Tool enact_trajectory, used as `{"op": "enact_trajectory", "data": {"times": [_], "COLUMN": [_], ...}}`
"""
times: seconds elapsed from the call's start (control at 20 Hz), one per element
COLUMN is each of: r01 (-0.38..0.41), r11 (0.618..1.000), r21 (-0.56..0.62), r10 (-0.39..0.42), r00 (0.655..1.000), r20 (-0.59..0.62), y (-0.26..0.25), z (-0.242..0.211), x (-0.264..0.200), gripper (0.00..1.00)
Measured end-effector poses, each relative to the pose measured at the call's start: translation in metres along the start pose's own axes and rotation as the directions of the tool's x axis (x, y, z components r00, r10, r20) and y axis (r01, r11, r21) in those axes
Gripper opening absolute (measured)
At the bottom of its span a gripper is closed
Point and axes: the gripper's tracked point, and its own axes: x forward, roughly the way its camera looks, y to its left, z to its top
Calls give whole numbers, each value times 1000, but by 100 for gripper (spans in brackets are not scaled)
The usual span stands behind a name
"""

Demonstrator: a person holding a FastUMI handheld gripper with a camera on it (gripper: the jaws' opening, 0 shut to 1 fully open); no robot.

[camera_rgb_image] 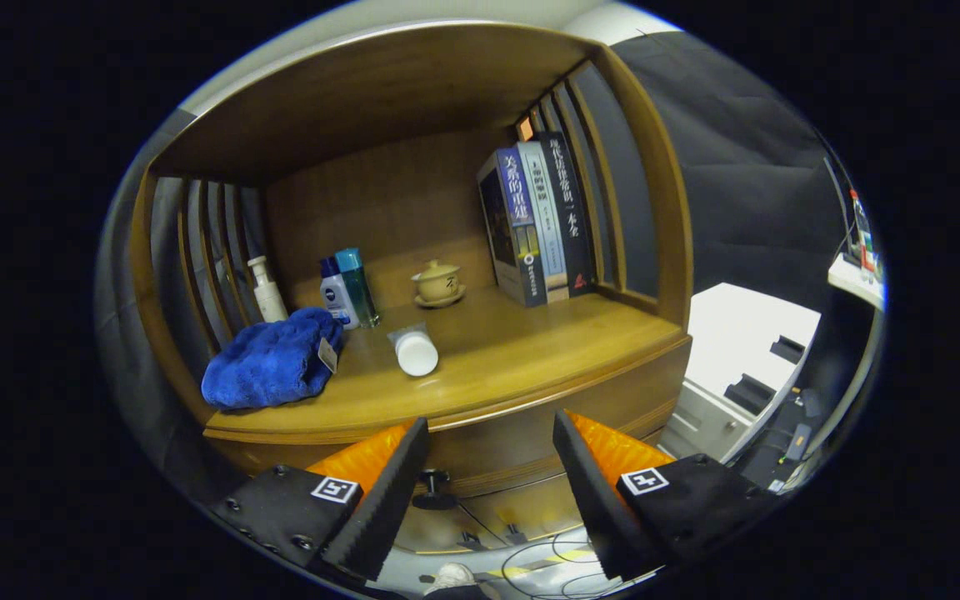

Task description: Pull open the drawer, take out the items inside it, and place them on the countertop above the cabinet.

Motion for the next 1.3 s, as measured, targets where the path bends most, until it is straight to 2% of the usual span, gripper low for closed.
{"op": "enact_trajectory", "data": {"times": [0.15,0.65,1.3], "r01": [23,23,32], "r11": [999,998,996], "r21": [-32,-52,-87], "r10": [-21,-13,-9], "r00": [999,983,968], "r20": [42,181,253], "y": [-6,9,22], "z": [31,110,157], "x": [-26,-97,-130], "gripper": [99,98,98]}}
